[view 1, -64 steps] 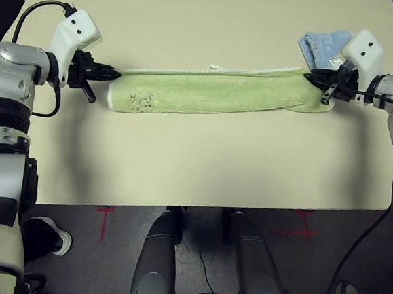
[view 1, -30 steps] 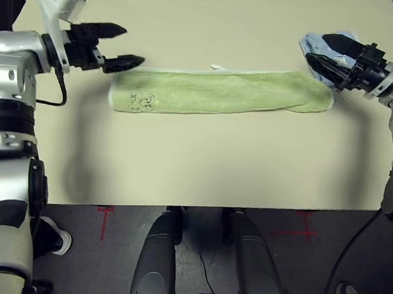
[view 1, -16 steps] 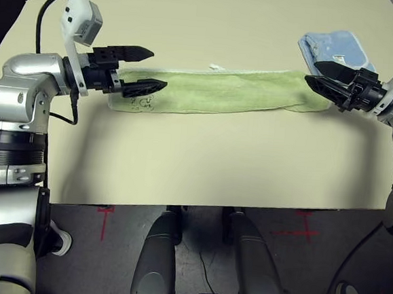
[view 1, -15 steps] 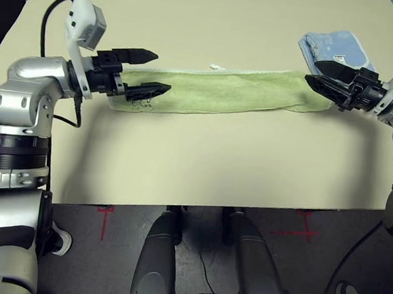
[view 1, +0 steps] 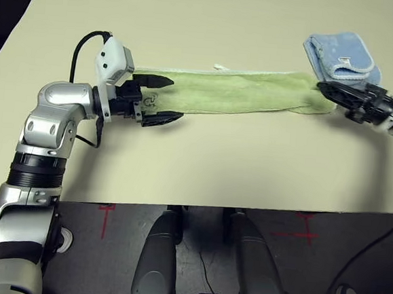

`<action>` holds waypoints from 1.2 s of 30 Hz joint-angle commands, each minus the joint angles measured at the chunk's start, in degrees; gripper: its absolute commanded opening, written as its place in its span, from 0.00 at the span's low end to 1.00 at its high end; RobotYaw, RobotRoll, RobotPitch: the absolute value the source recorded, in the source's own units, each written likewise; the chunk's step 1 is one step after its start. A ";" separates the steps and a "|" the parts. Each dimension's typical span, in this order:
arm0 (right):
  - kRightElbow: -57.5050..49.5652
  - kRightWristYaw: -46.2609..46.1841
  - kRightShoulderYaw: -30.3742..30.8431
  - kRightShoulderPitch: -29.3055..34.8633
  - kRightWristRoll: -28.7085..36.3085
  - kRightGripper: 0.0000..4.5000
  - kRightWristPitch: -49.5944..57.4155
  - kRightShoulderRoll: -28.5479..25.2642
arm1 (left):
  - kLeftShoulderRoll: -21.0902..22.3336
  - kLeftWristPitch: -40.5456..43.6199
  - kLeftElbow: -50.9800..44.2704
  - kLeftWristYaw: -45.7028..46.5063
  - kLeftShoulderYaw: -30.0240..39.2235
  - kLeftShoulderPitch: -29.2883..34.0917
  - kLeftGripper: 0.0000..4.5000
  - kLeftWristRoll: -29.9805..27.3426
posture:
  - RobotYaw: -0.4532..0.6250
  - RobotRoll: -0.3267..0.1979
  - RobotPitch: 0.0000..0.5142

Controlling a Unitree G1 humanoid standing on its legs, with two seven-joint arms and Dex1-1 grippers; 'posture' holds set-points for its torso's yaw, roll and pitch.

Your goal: Fold the towel and set it aside.

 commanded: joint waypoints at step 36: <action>-12.61 -44.44 -20.22 8.54 18.43 1.00 15.34 16.62 | -0.23 3.66 -4.23 1.94 -0.45 1.75 1.00 -0.82 | 0.41 0.62 0.65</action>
